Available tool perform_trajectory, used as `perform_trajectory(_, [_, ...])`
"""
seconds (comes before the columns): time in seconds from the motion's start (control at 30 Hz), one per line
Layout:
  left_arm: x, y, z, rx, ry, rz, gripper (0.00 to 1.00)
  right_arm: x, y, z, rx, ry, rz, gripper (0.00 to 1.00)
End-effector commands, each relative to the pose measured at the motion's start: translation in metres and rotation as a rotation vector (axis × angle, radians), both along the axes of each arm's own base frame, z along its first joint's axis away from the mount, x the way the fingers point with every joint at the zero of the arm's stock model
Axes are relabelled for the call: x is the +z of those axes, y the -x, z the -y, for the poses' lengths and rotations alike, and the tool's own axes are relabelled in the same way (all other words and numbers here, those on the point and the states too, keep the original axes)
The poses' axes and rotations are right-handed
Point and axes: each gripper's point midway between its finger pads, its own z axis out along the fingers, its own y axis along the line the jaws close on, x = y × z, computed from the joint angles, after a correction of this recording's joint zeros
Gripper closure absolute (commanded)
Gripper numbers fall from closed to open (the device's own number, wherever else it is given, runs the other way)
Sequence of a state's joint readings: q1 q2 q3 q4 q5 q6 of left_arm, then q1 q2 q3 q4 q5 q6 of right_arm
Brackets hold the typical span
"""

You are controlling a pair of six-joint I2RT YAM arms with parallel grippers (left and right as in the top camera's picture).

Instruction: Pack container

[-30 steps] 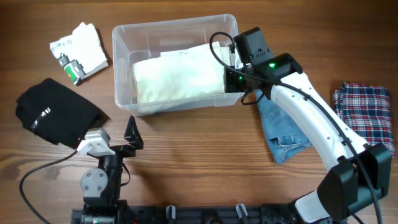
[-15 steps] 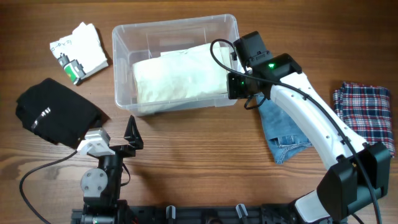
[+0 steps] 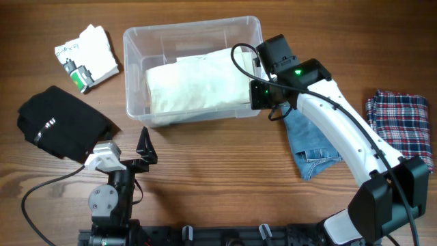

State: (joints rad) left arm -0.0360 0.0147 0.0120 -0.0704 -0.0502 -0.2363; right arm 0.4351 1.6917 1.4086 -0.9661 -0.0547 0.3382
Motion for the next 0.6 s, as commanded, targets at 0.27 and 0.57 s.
perform_trajectory(0.27, [-0.002,0.000,0.000,-0.004,-0.023,-0.003,0.00,-0.011,0.009,-0.002,-0.005,-0.011,-0.062,0.96])
perform_trajectory(0.57, [-0.002,0.000,0.000,-0.004,-0.023,-0.003,0.00,-0.008,0.007,-0.006,-0.014,-0.038,-0.054,0.96])
